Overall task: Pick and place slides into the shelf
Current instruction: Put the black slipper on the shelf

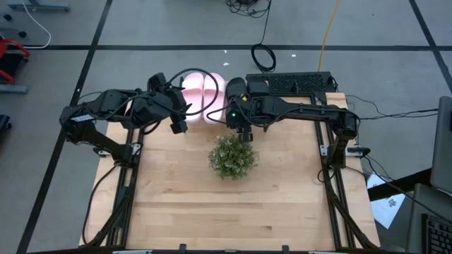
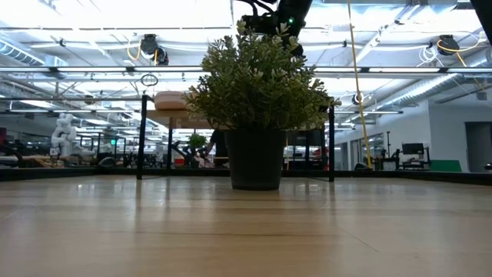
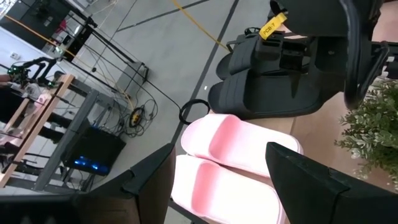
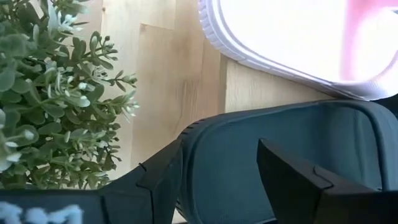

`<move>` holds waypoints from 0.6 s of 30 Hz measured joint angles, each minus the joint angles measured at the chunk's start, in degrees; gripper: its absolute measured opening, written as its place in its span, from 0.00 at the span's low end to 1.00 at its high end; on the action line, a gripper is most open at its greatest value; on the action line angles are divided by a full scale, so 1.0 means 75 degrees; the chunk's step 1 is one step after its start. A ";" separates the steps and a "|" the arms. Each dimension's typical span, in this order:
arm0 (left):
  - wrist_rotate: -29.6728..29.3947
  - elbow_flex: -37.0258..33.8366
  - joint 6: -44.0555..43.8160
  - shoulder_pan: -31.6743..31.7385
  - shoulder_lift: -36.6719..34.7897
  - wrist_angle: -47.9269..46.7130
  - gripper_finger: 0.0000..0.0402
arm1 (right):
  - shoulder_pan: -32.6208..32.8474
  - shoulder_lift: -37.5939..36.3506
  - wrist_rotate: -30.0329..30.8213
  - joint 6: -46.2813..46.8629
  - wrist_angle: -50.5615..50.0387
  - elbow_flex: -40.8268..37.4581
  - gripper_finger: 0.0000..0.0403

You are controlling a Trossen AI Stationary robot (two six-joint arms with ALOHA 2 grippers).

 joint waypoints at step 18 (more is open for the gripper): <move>-0.0003 0.0000 0.0000 0.0000 0.0000 0.0000 0.64 | 0.0067 -0.0026 -0.0424 0.0059 -0.0247 0.0006 0.49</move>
